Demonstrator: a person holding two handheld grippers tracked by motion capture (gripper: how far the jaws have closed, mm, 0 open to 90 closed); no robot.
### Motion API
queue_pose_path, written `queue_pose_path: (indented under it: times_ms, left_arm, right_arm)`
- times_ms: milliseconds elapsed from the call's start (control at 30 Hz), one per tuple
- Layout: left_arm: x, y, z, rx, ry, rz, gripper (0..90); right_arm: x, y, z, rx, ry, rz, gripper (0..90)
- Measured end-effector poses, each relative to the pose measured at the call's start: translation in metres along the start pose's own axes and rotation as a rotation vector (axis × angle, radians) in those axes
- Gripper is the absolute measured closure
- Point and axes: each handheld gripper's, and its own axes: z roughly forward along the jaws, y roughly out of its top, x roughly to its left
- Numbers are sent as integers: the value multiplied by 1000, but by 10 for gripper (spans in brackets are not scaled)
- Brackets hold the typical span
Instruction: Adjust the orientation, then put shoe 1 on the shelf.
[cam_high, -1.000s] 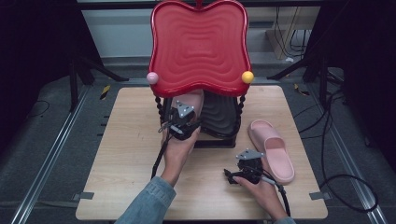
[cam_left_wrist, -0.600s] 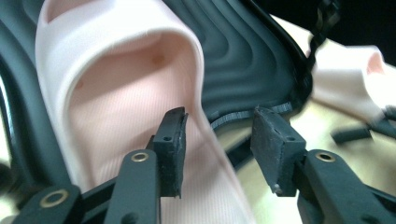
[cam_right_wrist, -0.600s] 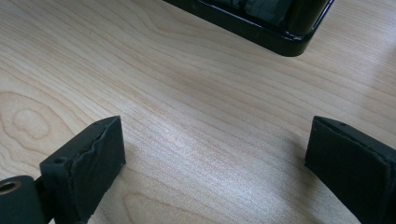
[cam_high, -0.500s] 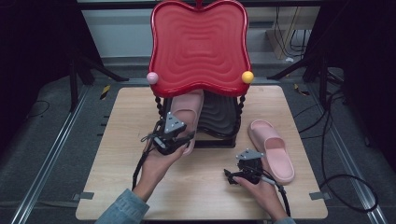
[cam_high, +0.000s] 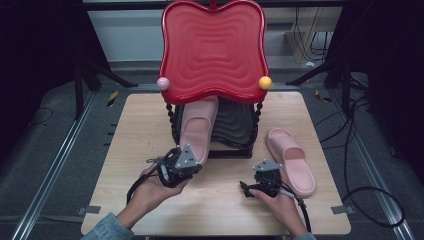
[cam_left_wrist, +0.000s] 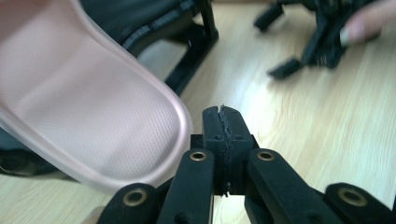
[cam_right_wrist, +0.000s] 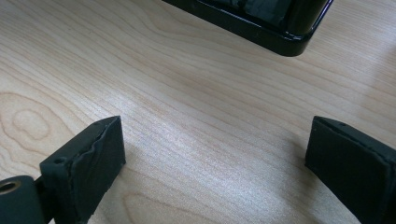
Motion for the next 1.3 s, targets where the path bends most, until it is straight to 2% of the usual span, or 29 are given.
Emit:
queue_pose_path:
  times_ms: [133, 267, 367, 400, 467, 567, 867, 933, 1100, 1300]
  left_arm:
    - [-6, -9, 3, 43, -22, 23, 900]
    - [-10, -17, 9, 105, -38, 67, 900]
    - [-11, -22, 12, 126, -38, 85, 895]
    - [-11, -26, 14, 137, -53, 114, 886]
    - [-9, -30, 15, 154, -49, 121, 884]
    - [-8, -31, 15, 155, -46, 113, 895]
    - [8, -27, 20, 152, 2, 72, 899]
    - [14, -24, 21, 131, 18, 49, 899]
    - [19, -19, 22, 117, 13, 18, 899]
    - [23, -14, 24, 106, 22, 15, 899]
  right_arm:
    - [0, 0, 0, 0, -1, 1, 50]
    - [0, 0, 0, 0, -2, 2, 50]
    - [0, 0, 0, 0, -1, 2, 50]
    - [0, 0, 0, 0, -2, 2, 50]
    - [0, 0, 0, 0, -2, 2, 50]
    - [1, 0, 0, 1, -2, 3, 50]
    - [1, 0, 0, 1, -3, 3, 50]
    - [1, 0, 0, 1, -3, 3, 50]
    - [1, 0, 0, 1, -3, 3, 50]
    - [1, 0, 0, 0, -3, 3, 50]
